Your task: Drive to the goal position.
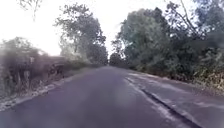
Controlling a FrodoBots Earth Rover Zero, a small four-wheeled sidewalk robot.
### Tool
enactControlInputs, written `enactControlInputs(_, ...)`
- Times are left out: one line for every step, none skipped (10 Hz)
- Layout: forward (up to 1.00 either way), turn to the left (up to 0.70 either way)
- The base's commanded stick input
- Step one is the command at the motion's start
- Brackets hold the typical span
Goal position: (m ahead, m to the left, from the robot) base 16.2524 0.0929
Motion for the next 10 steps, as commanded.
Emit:
enactControlInputs(1.0, 0.0)
enactControlInputs(1.0, 0.0)
enactControlInputs(1.0, 0.0)
enactControlInputs(1.0, 0.0)
enactControlInputs(1.0, 0.0)
enactControlInputs(1.0, 0.0)
enactControlInputs(1.0, 0.0)
enactControlInputs(1.0, 0.0)
enactControlInputs(1.0, 0.0)
enactControlInputs(1.0, 0.0)
